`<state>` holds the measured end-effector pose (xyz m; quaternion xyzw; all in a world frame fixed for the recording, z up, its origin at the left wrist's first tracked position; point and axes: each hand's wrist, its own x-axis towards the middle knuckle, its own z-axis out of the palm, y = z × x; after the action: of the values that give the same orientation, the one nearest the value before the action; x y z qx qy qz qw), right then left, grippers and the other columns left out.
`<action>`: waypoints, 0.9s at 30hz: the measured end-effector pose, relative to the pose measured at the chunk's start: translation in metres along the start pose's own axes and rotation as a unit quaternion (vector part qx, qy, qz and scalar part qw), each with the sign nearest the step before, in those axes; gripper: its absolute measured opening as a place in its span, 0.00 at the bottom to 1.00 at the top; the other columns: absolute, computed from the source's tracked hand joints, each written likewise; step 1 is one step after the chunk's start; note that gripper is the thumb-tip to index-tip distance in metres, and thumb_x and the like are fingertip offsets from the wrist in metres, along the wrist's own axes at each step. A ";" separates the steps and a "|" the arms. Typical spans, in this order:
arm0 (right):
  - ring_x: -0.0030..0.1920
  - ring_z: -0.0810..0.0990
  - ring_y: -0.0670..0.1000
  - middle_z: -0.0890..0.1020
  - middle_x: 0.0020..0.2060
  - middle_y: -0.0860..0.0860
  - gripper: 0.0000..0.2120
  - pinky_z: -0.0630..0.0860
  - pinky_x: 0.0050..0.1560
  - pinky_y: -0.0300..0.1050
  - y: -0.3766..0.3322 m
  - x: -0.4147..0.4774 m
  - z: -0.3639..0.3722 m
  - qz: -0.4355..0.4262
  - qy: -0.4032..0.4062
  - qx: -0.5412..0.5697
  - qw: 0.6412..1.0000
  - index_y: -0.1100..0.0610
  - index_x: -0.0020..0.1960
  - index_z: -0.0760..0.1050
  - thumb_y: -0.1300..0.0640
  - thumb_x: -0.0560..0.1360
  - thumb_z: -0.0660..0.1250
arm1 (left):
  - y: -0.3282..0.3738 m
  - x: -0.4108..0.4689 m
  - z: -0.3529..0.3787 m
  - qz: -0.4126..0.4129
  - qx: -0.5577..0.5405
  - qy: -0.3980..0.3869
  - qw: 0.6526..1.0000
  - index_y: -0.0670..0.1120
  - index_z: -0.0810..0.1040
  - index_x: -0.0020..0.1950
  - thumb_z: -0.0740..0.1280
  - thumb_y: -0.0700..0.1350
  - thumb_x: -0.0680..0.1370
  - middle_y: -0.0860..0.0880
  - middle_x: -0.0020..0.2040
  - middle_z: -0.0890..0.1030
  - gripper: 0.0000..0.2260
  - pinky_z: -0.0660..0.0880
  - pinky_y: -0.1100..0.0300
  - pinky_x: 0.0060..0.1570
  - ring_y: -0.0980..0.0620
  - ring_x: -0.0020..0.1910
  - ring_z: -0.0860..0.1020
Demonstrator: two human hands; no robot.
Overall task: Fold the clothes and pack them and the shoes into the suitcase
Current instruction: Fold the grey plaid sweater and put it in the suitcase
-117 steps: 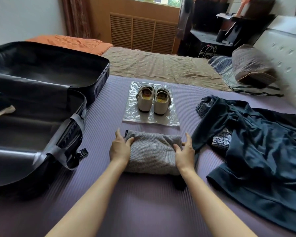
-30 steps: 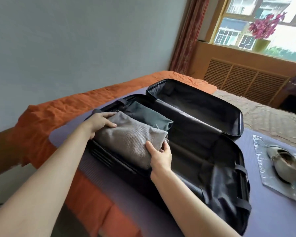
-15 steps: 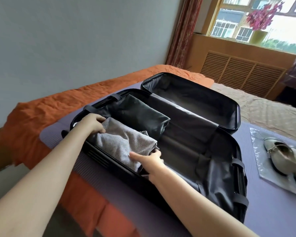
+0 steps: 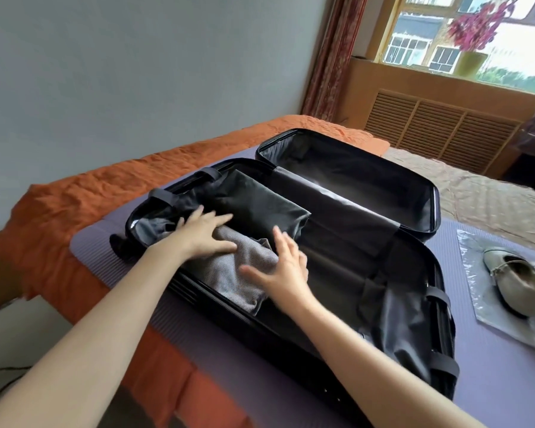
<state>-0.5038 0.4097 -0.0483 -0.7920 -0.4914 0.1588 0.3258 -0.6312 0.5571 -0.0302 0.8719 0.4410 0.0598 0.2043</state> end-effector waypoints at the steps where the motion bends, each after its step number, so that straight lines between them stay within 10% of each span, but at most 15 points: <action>1: 0.75 0.50 0.53 0.51 0.77 0.48 0.47 0.49 0.73 0.48 -0.001 0.008 -0.006 -0.018 0.034 0.015 0.999 0.45 0.77 0.47 0.38 0.68 0.72 | 0.002 0.000 -0.001 0.014 -0.025 0.051 0.998 0.57 0.60 0.74 0.68 0.58 0.73 0.47 0.77 0.57 0.32 0.47 0.46 0.72 0.48 0.76 0.47; 4: 0.75 0.49 0.53 0.54 0.77 0.49 0.44 0.50 0.75 0.50 0.000 0.044 -0.016 -0.022 0.051 0.053 0.997 0.45 0.77 0.46 0.40 0.71 0.69 | 0.013 0.015 -0.005 0.068 -0.064 0.142 0.985 0.55 0.63 0.74 0.67 0.55 0.75 0.47 0.76 0.58 0.28 0.50 0.47 0.74 0.48 0.76 0.51; 11: 0.76 0.51 0.55 0.56 0.76 0.53 0.44 0.51 0.75 0.49 0.028 0.097 -0.002 0.044 -0.040 0.067 0.996 0.51 0.78 0.46 0.44 0.73 0.69 | 0.025 0.069 -0.001 -0.004 0.009 -0.075 0.997 0.57 0.44 0.77 0.67 0.59 0.74 0.44 0.78 0.43 0.40 0.45 0.40 0.73 0.43 0.76 0.38; 15: 0.72 0.65 0.50 0.65 0.73 0.51 0.47 0.62 0.72 0.44 0.033 0.116 -0.010 0.057 -0.029 0.181 0.981 0.53 0.78 0.48 0.49 0.70 0.74 | 0.022 0.090 0.005 -0.006 -0.017 -0.069 0.997 0.60 0.44 0.76 0.67 0.59 0.74 0.44 0.77 0.41 0.40 0.45 0.38 0.72 0.42 0.75 0.36; 27: 0.75 0.57 0.51 0.61 0.74 0.53 0.52 0.59 0.74 0.52 0.042 0.104 -0.008 0.028 -0.032 0.194 0.980 0.47 0.78 0.44 0.41 0.66 0.74 | 0.019 0.068 0.012 -0.005 -0.062 0.016 0.998 0.59 0.53 0.76 0.70 0.60 0.70 0.48 0.78 0.45 0.39 0.38 0.38 0.70 0.50 0.75 0.34</action>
<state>-0.4218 0.4855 -0.0635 -0.7216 -0.4395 0.2853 0.4525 -0.5730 0.5973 -0.0385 0.8544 0.4436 0.0999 0.2514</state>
